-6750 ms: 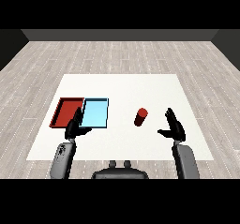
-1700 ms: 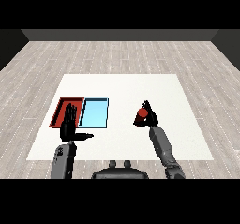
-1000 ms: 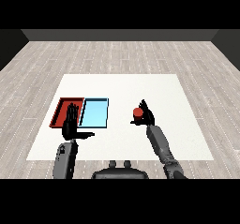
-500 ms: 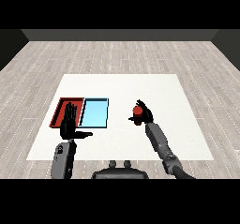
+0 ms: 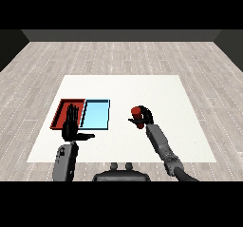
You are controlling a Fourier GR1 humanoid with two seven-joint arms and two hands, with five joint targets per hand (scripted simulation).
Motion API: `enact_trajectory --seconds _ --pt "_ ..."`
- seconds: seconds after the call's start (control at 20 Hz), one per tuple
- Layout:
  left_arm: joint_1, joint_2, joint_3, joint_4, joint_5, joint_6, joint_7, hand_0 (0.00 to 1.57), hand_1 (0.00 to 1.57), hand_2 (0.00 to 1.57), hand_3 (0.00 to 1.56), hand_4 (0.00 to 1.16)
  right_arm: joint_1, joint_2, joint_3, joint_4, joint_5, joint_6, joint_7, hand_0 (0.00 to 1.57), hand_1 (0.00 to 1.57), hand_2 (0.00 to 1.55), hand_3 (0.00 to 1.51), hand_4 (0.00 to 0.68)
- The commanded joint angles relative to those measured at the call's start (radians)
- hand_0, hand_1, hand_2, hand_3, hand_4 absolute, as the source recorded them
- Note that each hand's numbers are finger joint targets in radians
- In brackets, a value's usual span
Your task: Pick the red can and put it in the red box
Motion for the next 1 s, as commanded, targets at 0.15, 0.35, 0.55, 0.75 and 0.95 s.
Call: enact_trajectory --seconds 0.15,0.35,0.55,0.75,0.95 --pt "0.021 -0.003 -0.007 -0.017 -0.021 0.015 -0.005 0.00 0.00 0.00 0.00 0.00 0.013 -0.031 0.022 -0.061 0.010 -0.008 0.089 1.53 1.53 1.47 1.41 0.546" --pt "-0.021 -0.005 0.000 0.043 -0.003 0.007 -0.019 0.00 0.00 0.00 0.00 0.00 0.007 -0.014 0.039 -0.080 0.034 -0.050 0.076 1.55 1.55 1.47 1.41 0.558" --pt "0.046 0.011 0.006 -0.016 0.025 -0.025 -0.003 0.00 0.00 0.00 0.00 0.00 0.040 -0.014 0.012 -0.037 0.033 -0.028 -0.056 1.53 1.53 1.47 1.40 0.580" --pt "0.006 0.001 -0.003 0.036 0.004 -0.015 -0.030 0.00 0.00 0.00 0.00 0.00 -0.010 -0.034 0.024 -0.233 0.023 -0.068 0.125 1.54 1.54 1.47 1.38 0.586" --pt "-0.001 0.009 0.001 0.016 0.015 -0.015 0.016 0.00 0.00 0.00 0.00 0.00 0.076 0.002 0.050 -0.335 0.043 -0.080 0.085 1.54 1.54 1.46 1.38 0.582"
